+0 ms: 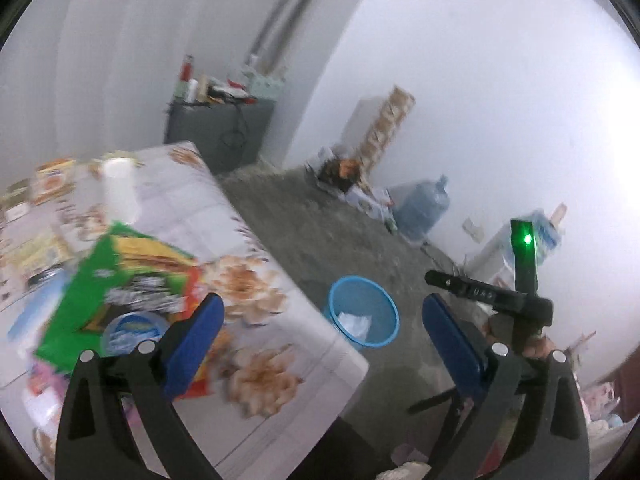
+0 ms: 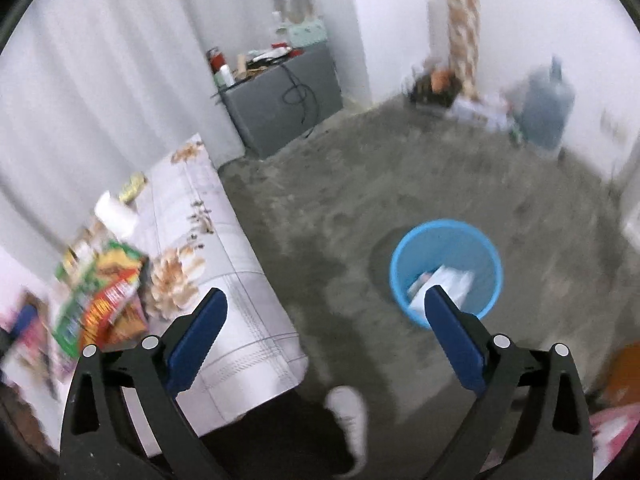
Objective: Collect trash
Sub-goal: 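Move both open tools back over the table, then grasp the yellow Enaak wrapper with the left tool while the right tool grasps the white paper cup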
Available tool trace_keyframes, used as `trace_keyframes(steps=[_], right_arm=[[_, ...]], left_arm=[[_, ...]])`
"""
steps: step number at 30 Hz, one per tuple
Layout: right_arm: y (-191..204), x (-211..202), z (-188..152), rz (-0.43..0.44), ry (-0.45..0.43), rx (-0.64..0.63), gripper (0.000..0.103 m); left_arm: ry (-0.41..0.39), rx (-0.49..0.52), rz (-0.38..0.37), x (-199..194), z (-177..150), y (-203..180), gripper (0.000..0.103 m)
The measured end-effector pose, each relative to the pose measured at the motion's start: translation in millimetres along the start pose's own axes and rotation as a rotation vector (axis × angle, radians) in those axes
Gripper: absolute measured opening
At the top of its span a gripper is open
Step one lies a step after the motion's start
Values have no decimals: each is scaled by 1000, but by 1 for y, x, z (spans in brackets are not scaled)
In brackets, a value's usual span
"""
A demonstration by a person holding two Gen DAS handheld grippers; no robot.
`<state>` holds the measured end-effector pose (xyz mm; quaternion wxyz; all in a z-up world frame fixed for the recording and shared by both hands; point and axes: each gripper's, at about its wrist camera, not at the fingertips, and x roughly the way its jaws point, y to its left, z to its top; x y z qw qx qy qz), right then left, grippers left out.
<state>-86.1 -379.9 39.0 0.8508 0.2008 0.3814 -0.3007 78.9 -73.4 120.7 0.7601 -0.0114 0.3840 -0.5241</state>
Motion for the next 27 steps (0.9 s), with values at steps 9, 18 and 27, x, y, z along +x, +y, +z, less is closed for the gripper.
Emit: trace_keyframes(steps=[9, 18, 27], right_arm=[[90, -15, -2, 24, -103, -403, 95], [147, -17, 33, 293, -131, -438, 95], [224, 41, 92, 457, 12, -441, 95]], left_arm=[[-146, -117, 158, -89, -32, 78, 97], [-158, -223, 389, -112, -31, 169, 97], [-32, 32, 510, -52, 6, 235, 97]])
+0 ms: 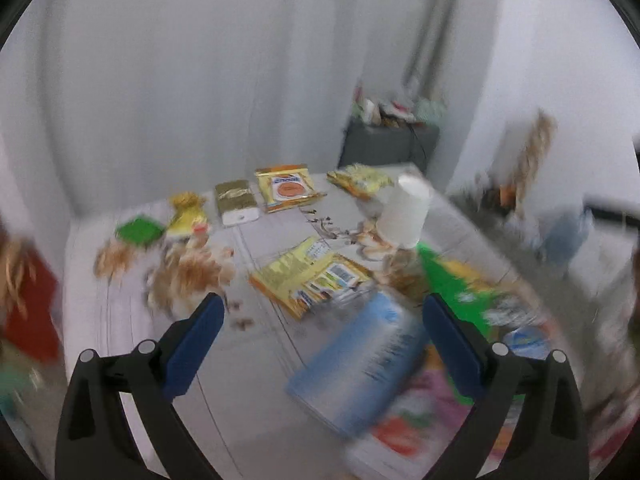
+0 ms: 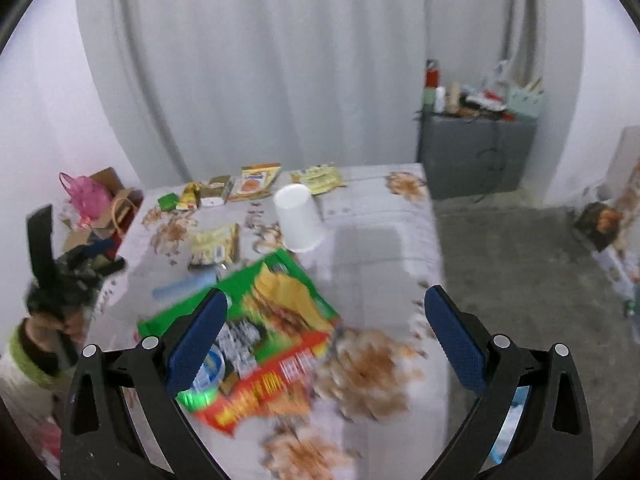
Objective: Collect trash
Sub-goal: 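Grasp the yellow Enaak wrapper with the left tool while the right tool grasps the white paper cup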
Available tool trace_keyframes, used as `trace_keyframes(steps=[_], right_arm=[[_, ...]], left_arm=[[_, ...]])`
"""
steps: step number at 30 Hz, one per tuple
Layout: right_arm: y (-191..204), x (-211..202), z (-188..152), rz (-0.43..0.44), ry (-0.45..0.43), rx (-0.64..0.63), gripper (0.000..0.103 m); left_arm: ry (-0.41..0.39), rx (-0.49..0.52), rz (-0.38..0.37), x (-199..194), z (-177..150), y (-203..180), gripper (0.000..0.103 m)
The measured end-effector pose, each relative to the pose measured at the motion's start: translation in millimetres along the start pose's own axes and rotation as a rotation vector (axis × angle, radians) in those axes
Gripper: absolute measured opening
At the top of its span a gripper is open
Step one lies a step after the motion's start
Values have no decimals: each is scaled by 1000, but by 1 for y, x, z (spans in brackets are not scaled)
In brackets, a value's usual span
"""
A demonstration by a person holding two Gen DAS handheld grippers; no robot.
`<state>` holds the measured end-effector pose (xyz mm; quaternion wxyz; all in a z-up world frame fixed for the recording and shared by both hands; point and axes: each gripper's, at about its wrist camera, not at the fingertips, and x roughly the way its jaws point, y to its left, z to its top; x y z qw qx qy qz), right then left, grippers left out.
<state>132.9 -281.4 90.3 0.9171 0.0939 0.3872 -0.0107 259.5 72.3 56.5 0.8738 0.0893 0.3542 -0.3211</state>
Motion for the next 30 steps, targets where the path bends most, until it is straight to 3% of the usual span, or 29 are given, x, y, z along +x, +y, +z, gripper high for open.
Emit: trace_keyframes(steps=[4, 9, 13, 14, 20, 23, 25, 30], right_arm=[[10, 56, 35, 48, 53, -14, 95], [20, 110, 59, 51, 95, -38, 95], [27, 143, 67, 29, 127, -78, 95], [28, 151, 68, 21, 133, -88, 95], [30, 176, 68, 30, 169, -102, 95], [31, 181, 68, 38, 179, -108, 95], [30, 184, 68, 46, 182, -103, 89], [31, 187, 67, 51, 200, -89, 66]], left_arm=[[87, 151, 8, 54, 7, -2, 97], [191, 211, -14, 109, 13, -1, 97], [290, 264, 13, 149, 15, -1, 97], [309, 266, 35, 156, 15, 0, 97], [365, 155, -5, 176, 21, 18, 97], [353, 123, 0, 175, 22, 25, 93], [348, 118, 3, 174, 23, 28, 90], [331, 91, 26, 162, 26, 35, 61]])
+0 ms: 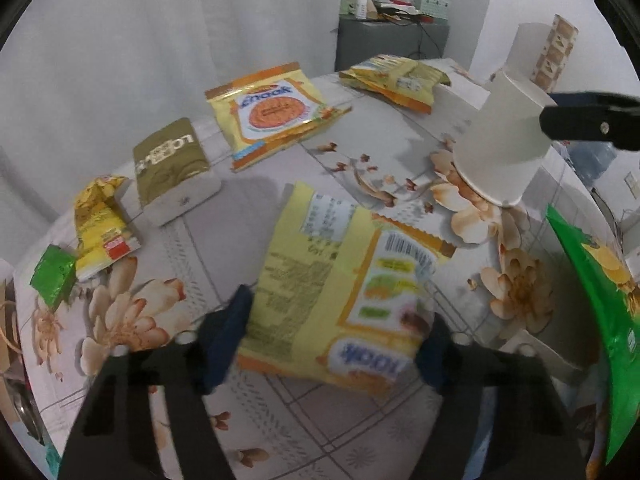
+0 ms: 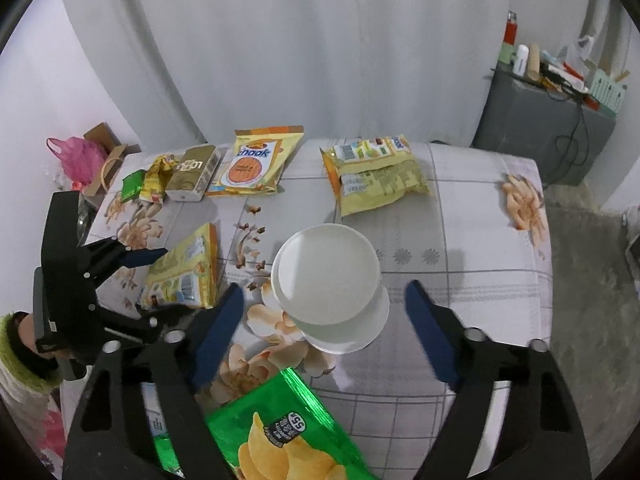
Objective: Collect trash
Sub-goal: 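Grasp the yellow Enaak wrapper with the left tool while the right tool grasps the white paper cup, then carry wrapper and paper cup to the wastebasket and open both tools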
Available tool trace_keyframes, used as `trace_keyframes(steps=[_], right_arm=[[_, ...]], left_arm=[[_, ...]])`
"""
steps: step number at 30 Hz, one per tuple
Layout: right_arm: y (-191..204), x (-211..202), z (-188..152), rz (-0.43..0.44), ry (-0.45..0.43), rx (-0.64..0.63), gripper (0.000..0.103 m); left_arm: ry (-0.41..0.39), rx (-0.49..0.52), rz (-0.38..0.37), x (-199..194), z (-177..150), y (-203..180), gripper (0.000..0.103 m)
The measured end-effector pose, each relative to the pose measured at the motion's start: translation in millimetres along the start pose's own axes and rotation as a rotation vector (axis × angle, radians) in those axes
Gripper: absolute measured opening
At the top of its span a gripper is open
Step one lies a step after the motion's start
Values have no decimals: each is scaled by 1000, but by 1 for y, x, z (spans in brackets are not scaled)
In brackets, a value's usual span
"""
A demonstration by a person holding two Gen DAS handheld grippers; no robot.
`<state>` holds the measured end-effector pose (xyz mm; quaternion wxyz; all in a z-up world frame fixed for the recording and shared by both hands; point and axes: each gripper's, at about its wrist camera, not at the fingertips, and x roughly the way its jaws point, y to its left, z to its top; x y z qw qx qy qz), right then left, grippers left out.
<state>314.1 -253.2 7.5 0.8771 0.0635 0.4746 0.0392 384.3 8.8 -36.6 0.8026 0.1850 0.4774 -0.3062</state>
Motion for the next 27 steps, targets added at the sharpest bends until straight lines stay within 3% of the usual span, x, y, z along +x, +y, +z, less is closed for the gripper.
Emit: trace_keyframes(steps=[3, 11, 14, 18, 27], right_arm=[[1, 1, 0, -3, 6, 3, 52], [0, -13, 2, 3, -43, 25, 52], [0, -23, 4, 6, -62, 34, 51], [-3, -37, 4, 18, -87, 56, 51], [-2, -78, -4, 34, -142, 81, 51]], left_arm=[[0, -18, 0, -3, 1, 8, 53], [-42, -75, -6, -16, 0, 17, 46], [-54, -98, -16, -32, -5, 22, 11], [-83, -136, -30, -52, -9, 29, 6], [-145, -151, -40, -101, -20, 24, 4]])
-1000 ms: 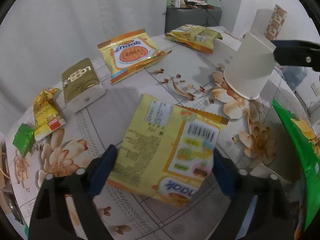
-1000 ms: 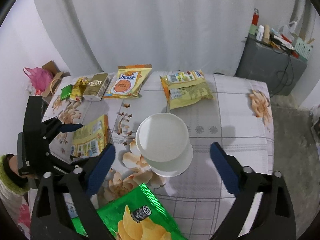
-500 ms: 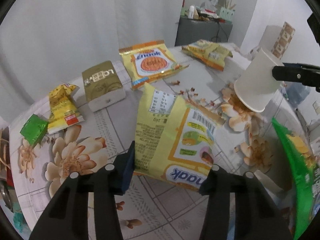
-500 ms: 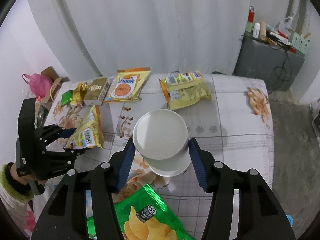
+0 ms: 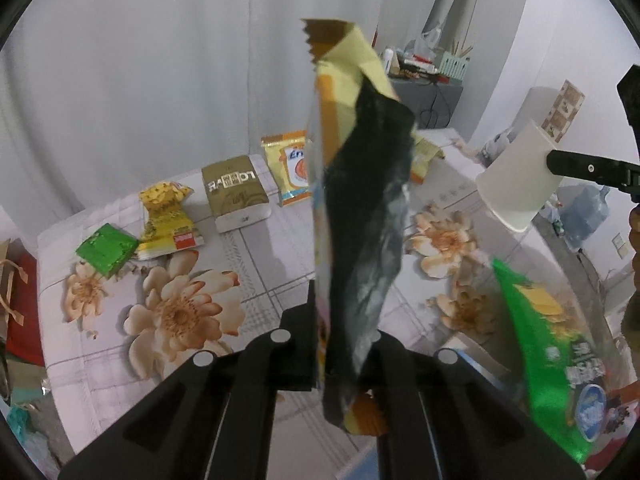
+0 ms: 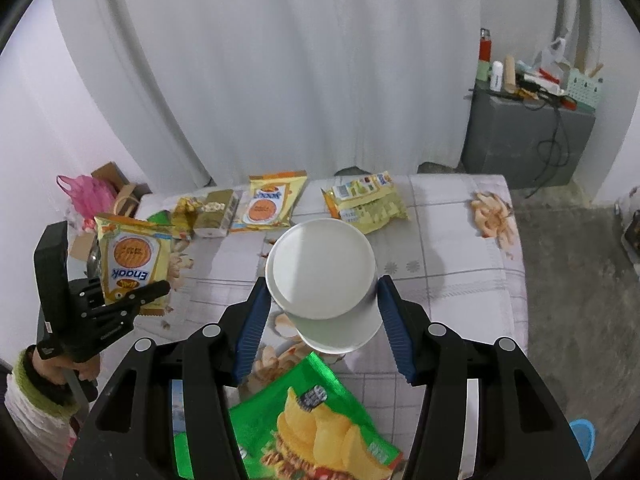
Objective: Collect trash
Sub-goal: 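Carry wrapper and paper cup to the wastebasket and open both tools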
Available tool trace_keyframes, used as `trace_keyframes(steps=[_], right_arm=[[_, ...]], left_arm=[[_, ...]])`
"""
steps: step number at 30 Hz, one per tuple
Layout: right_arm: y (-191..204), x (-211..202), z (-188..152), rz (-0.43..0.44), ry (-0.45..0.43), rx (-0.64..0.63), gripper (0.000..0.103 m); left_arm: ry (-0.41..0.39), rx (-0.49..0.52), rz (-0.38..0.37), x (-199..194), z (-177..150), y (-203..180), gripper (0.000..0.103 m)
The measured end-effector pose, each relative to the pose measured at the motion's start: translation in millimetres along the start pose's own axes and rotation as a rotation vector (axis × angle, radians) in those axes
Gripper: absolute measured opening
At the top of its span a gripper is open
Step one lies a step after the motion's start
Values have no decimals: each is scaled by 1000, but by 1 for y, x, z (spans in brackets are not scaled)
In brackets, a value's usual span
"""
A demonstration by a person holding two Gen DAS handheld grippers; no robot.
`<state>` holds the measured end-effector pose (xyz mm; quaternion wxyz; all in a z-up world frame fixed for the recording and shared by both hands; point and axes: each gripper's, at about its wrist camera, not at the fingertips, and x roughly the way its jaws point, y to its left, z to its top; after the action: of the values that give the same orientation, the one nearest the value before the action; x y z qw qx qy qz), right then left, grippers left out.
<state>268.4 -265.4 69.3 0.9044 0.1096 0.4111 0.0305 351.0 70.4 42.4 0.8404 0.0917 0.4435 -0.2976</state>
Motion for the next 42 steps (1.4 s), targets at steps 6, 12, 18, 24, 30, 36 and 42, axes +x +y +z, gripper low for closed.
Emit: trace_keyframes(steps=[6, 12, 18, 24, 30, 36, 42], right_arm=[[-5, -58, -13, -3, -69, 20, 51], [-31, -135, -50, -36, -135, 75, 51], [-82, -207, -110, -72, -181, 203, 51], [-149, -256, -179, -164, -194, 375, 51], [-227, -283, -253, -234, -195, 612, 51], [-295, -279, -312, -287, -175, 818, 52], [-357, -251, -362, -282, -132, 1004, 52]], left_arm=[[-48, 33, -28, -49, -2, -34, 4], [-105, 111, -134, -104, -5, -95, 4], [-116, 253, -274, -129, -17, -192, 4], [-49, 383, -427, -110, -31, -299, 4], [83, 528, -519, -70, -44, -417, 4], [271, 617, -557, -3, -62, -520, 5], [416, 731, -500, 78, -97, -613, 5]])
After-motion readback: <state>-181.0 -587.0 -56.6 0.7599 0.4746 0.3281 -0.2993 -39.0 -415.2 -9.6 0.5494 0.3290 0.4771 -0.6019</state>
